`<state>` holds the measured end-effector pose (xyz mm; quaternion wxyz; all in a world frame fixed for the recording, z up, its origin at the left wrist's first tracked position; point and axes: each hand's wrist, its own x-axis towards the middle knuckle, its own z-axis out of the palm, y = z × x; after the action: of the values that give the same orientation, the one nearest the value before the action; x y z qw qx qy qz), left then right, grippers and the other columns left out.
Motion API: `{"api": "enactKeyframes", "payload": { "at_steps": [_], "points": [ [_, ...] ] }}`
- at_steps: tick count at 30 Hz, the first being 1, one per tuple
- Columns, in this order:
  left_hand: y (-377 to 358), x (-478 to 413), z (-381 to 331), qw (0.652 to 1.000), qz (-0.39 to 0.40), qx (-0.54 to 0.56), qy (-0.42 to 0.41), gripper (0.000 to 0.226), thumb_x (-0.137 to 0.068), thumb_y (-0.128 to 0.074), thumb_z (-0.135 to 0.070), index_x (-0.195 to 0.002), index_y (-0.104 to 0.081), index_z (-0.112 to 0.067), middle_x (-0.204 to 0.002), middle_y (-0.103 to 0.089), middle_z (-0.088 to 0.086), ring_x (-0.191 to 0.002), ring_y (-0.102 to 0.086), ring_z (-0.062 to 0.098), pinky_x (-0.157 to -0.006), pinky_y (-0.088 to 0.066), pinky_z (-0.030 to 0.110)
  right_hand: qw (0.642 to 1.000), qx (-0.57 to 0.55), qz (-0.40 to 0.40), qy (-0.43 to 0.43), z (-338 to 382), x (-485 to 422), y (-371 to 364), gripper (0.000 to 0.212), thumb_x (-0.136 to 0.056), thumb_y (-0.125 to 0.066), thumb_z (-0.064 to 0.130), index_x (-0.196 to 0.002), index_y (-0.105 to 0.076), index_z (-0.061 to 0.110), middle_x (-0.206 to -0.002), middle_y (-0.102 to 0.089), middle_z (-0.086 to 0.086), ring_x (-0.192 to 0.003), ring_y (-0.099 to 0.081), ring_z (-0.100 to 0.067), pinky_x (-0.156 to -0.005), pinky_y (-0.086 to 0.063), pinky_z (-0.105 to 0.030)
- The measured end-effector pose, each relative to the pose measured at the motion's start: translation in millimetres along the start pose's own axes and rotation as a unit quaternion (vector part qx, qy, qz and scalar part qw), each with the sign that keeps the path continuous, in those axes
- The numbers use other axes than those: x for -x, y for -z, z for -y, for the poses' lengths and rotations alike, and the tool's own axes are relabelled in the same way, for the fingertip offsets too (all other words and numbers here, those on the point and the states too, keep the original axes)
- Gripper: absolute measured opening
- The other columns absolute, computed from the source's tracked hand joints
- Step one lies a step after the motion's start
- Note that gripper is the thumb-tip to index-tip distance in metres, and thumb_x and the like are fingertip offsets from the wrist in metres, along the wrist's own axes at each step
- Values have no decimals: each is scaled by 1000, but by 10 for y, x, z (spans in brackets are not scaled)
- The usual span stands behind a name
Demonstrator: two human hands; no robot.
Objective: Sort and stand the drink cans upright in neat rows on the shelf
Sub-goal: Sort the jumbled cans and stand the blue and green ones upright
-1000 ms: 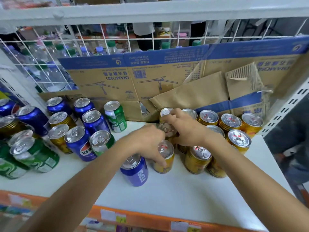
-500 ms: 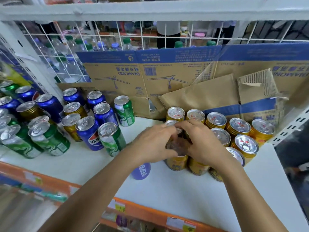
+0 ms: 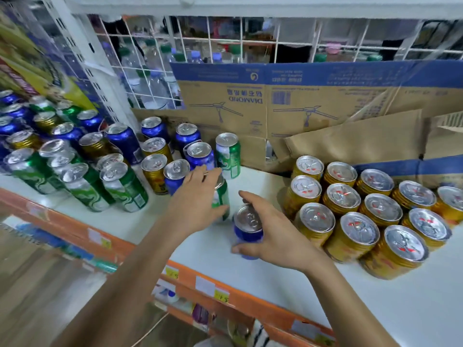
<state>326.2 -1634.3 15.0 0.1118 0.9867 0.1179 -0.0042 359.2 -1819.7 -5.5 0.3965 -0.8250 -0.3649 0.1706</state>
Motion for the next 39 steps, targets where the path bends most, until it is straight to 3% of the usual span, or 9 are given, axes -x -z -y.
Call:
{"api": "enactKeyframes", "payload": {
  "at_steps": [4,7,11,16,21,24,28,34,39],
  "points": [
    [-171,61,75,993,-106,5,-48,77,-76,-75,-34,-141,-35,-21,-135,-37,5,-118,-48,27,-93,-43,35,994,-73,-72,-38,-60,-4,-139,102,-64,-86,23,-141,-21,37,-129,-46,13,-114,-47,4,-95,-32,-7],
    [-280,81,103,982,-153,82,-80,77,-62,-83,-27,-130,-49,-17,-120,-45,6,-102,-56,26,-75,-44,30,973,-177,-130,-69,-126,80,-265,95,-54,-87,31,-129,-31,44,-124,-50,20,-112,-49,9,-90,-40,-5],
    [-413,75,213,954,-155,237,-99,80,-55,-87,-20,-127,-51,-12,-122,-53,4,-112,-47,17,-91,-35,22,946,-255,-185,-77,-120,131,-465,86,-47,-84,34,-124,-46,29,-120,-58,10,-104,-56,4,-78,-47,-10],
    [-443,86,293,935,-139,312,-94,75,-59,-86,-16,-125,-52,-11,-123,-57,-3,-113,-41,7,-86,-19,-6,939,-225,-248,-75,-73,96,-567,71,-49,-76,44,-114,-49,34,-116,-59,10,-104,-57,0,-84,-46,-12],
    [-421,262,430,922,-103,364,-87,71,-59,-84,-31,-121,-50,-29,-119,-54,-15,-115,-49,6,-94,-40,20,947,-215,-234,-51,0,24,-624,67,-50,-75,43,-111,-53,25,-109,-61,9,-98,-59,1,-81,-44,-8],
    [-311,442,559,918,-112,377,-57,73,-58,-87,-32,-119,-48,-39,-121,-55,-20,-115,-50,-2,-96,-40,16,949,-228,-213,-31,72,-70,-675,67,-50,-75,42,-111,-53,25,-106,-62,14,-96,-59,3,-79,-44,-7],
    [-193,596,801,923,-137,359,-30,69,-58,-87,-32,-119,-54,-33,-117,-58,-22,-109,-52,-8,-92,-41,13,952,-243,-185,-1,206,-273,-848,65,-50,-73,41,-110,-51,27,-105,-61,14,-95,-59,4,-78,-43,-7],
    [-170,707,1141,920,-177,349,34,61,-60,-87,-29,-111,-54,-39,-107,-61,-22,-100,-55,-9,-82,-42,9,954,-259,-148,29,396,-544,-1149,68,-52,-75,42,-114,-50,27,-109,-60,17,-102,-58,0,-82,-44,-9],
    [-4,781,1491,900,-226,370,49,65,-57,-88,-38,-111,-53,-41,-110,-62,-19,-103,-58,-3,-86,-44,13,959,-247,-128,49,592,-803,-1414,69,-56,-73,40,-118,-47,28,-111,-56,28,-107,-55,2,-86,-43,-10]
  ]
}}
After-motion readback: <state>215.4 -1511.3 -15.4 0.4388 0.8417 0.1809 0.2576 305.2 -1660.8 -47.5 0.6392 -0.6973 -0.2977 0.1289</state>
